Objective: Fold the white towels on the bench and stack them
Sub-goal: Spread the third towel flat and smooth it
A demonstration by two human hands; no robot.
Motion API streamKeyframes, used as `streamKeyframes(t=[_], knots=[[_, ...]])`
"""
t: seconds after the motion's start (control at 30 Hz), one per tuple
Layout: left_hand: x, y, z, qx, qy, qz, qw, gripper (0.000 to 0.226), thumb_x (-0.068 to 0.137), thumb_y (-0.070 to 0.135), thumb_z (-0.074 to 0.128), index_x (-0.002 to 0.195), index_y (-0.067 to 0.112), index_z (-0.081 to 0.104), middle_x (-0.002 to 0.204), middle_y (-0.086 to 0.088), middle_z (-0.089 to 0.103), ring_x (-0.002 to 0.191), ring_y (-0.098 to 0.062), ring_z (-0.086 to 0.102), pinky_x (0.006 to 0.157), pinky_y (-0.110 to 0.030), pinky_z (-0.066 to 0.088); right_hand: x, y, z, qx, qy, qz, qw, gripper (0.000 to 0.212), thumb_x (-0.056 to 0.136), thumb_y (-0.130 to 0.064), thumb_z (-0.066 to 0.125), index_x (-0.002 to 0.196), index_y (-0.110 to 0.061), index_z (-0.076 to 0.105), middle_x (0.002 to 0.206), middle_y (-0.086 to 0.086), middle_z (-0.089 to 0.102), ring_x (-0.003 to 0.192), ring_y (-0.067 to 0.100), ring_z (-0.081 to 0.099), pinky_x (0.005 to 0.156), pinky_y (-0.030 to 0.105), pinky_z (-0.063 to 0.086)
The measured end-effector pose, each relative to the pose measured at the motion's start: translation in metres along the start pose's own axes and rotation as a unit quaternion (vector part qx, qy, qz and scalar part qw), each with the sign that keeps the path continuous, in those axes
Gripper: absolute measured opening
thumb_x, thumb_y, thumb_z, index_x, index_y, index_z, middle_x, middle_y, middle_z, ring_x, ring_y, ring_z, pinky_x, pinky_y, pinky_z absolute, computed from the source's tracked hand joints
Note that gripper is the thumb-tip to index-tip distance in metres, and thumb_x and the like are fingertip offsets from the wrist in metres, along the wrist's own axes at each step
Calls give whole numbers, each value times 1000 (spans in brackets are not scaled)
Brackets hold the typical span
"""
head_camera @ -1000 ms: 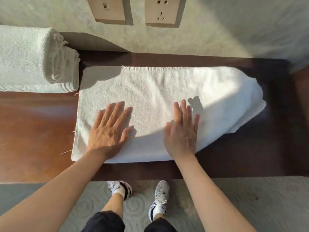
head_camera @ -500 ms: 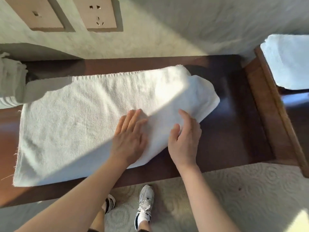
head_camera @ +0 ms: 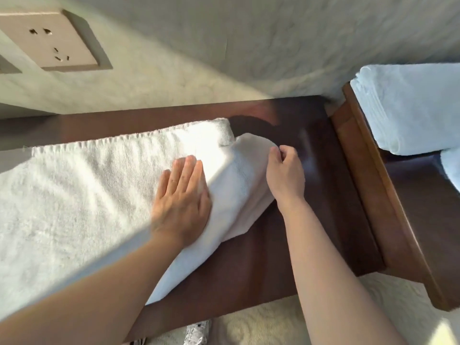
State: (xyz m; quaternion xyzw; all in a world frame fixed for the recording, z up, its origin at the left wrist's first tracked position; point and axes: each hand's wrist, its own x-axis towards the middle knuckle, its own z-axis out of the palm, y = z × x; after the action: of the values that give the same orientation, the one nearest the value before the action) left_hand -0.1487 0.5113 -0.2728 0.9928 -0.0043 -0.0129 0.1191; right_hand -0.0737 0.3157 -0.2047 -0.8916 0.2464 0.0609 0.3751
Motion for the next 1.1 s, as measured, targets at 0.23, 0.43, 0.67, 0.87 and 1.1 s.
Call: streamKeyframes(t=[0.23,0.43,0.67,0.87,1.1], knots=[[7,2,-3,6,-20,-3,1000,65,98,37,30,159,15,28,168,-3,21,156,-24,12,125,-49,17,42,-16,-2,-11,-131,66,989,73,89,-74,41,110,-9,69,120,11,68,116,33,61,98,40,46],[11,0,0,15,-38,-8,999,66,99,41,28,161,17,23,168,3,10,157,-21,6,126,-47,13,51,-19,-22,201,-365,123,901,43,88,-53,70,114,-19,75,111,3,77,103,17,73,99,38,53],[9,-2,1,19,-26,16,999,65,101,42,27,161,17,22,170,-2,15,157,-24,7,125,-51,16,43,-35,-76,215,-264,-57,938,32,92,-44,66,106,-16,76,109,9,75,110,26,69,106,55,47],[11,-5,1,10,-36,20,999,69,100,46,28,162,18,18,170,-1,12,157,-24,7,124,-50,14,34,-15,-79,338,-278,-93,895,24,86,-39,74,106,-28,75,109,3,75,106,25,70,79,32,58],[13,-6,-1,5,-47,34,998,74,97,48,32,163,21,13,171,1,7,157,-25,5,124,-51,12,71,27,-56,141,-201,84,966,29,90,-49,68,95,-21,74,93,-2,76,94,19,72,83,38,56]])
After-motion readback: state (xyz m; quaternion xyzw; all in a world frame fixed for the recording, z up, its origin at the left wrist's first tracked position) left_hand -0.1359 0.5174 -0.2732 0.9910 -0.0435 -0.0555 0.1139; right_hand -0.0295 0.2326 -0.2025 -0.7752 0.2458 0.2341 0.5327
